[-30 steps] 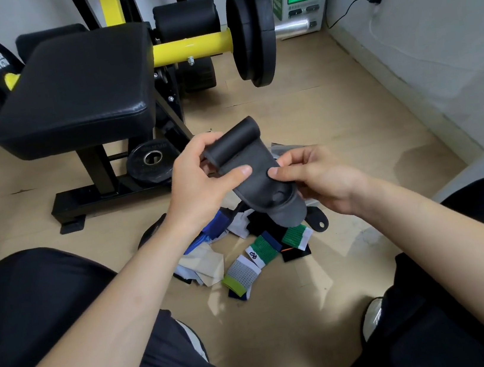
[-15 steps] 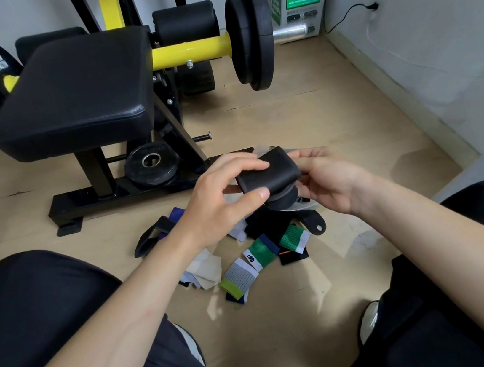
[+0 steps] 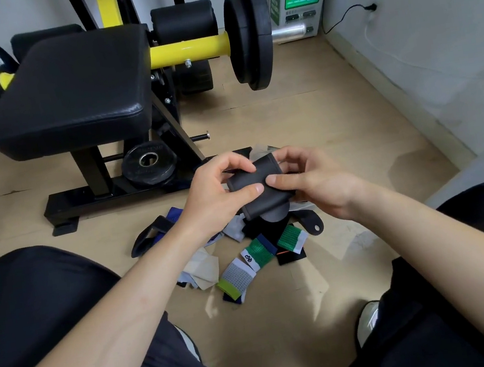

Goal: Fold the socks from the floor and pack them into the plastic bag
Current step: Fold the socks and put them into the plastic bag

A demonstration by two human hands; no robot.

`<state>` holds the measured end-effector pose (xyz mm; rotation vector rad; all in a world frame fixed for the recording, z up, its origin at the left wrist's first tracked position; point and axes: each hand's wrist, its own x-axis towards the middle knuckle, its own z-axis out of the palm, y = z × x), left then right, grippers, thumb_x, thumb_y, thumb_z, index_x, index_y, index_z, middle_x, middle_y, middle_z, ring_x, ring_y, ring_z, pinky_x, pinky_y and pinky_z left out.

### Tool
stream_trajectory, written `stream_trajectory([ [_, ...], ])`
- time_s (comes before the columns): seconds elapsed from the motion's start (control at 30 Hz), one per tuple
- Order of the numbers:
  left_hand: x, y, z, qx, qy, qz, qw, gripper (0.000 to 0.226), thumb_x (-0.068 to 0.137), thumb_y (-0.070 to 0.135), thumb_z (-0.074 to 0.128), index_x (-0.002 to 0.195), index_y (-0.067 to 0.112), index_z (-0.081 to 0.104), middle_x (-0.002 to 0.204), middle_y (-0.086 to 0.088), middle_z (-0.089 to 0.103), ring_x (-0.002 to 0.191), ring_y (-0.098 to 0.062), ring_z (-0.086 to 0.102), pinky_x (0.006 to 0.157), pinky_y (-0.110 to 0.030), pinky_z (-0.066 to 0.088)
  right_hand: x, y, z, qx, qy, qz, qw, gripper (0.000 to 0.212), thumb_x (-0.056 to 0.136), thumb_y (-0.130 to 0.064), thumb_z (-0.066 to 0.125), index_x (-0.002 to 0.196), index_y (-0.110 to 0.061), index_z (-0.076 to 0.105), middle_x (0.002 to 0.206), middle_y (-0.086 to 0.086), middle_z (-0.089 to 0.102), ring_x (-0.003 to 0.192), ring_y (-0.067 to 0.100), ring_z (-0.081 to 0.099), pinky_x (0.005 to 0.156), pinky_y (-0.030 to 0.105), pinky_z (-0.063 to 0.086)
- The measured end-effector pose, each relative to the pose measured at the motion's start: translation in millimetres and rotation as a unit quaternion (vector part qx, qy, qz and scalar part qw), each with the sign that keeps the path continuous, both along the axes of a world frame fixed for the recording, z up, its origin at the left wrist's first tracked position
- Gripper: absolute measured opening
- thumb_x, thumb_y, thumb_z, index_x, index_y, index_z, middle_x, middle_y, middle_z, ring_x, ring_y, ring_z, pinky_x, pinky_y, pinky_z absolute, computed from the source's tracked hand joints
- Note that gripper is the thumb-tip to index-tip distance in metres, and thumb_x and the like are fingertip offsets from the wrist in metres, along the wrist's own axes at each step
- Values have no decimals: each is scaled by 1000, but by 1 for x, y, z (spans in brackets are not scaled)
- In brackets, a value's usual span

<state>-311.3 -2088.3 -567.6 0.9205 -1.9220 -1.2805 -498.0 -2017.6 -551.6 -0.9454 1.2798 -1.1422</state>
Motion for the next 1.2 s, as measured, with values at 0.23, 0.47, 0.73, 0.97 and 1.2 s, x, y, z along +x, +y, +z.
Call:
stream_trajectory([
  [0.23,-17,-10,-4,126,1,-48,991,25,94,13,69,119,17,69,103,-3,78,95,-17,74,80,-29,61,-10,-1,-12,-52,67,-11,996,26,87,3,69,108,-11,65,87,7,67,74,13,65,67,22,54],
  [0.47,-60,-41,-23,184,26,38,982,14,92,11,72,105,11,69,97,-8,77,80,-13,74,71,-26,59,-36,-24,-29,-38,111,-31,993,35,90,-1,67,122,-14,59,103,15,72,85,18,70,70,28,56],
  [0.73,-64,-81,-91,-108,-174,7,979,10,90,30,70,100,28,70,113,9,65,110,-17,56,95,-37,46,-82,-37,-64,-60,346,-90,932,31,87,-3,66,108,-24,57,77,14,64,65,16,52,61,30,47],
  [0.97,-56,-97,-121,-152,-256,-65,952,34,94,15,66,125,30,68,142,6,50,124,-20,53,98,-43,48,-76,-39,-82,-83,556,71,824,25,82,-10,65,98,-24,51,86,-2,61,74,20,51,69,32,45],
  [1.2,-73,-102,-114,-146,-202,-59,967,75,86,6,72,152,20,39,142,3,44,96,-18,60,85,-39,53,-72,-69,-136,5,638,111,762,46,89,-11,67,133,-18,59,119,11,62,107,36,61,93,42,49],
])
